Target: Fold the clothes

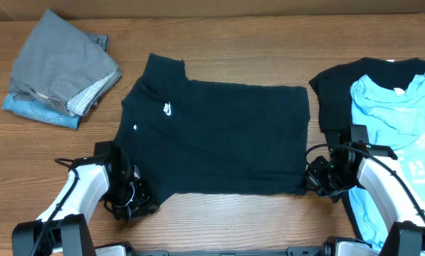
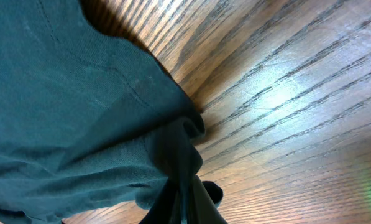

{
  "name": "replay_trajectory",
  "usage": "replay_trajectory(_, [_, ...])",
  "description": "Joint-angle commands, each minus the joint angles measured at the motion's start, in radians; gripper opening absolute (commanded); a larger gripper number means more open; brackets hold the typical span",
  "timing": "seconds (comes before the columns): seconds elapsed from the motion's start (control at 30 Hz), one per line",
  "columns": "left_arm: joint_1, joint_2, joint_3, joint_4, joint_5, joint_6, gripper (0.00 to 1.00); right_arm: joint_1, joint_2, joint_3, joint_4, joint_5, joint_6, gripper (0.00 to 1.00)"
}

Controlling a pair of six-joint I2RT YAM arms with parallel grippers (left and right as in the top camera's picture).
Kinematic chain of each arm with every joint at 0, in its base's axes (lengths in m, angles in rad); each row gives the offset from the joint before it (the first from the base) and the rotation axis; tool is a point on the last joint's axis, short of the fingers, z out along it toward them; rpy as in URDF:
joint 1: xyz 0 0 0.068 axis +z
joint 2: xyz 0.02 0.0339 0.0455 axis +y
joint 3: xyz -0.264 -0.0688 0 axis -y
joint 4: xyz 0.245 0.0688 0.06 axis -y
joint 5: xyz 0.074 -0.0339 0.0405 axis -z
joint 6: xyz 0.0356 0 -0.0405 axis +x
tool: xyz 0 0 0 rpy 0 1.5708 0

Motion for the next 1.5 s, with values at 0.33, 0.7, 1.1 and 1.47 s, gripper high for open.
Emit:
replay_trajectory(0.33, [-0.006,-0.006,0.039,-0.107,0.052,-0.039,0.04,0.002,-0.016,0.022,-0.003,0.013,-0.003,0.04])
replay_trajectory(0.7, [-0.006,-0.006,0.330,-0.246,-0.024,-0.023,0.04,0.002,-0.016,0.071,-0.079,-0.059,-0.027,0.04])
replay_trajectory(1.1, [-0.006,-0.006,0.376,-0.025,-0.024,-0.023,0.04,0.002,-0.015,0.070,0.079,-0.114,0.064,0.04])
replay_trajectory(1.47, [-0.007,-0.006,0.376,0.134,-0.024,-0.023,0.04,0.002,-0.015,0.069,0.258,-0.045,0.166,0.04])
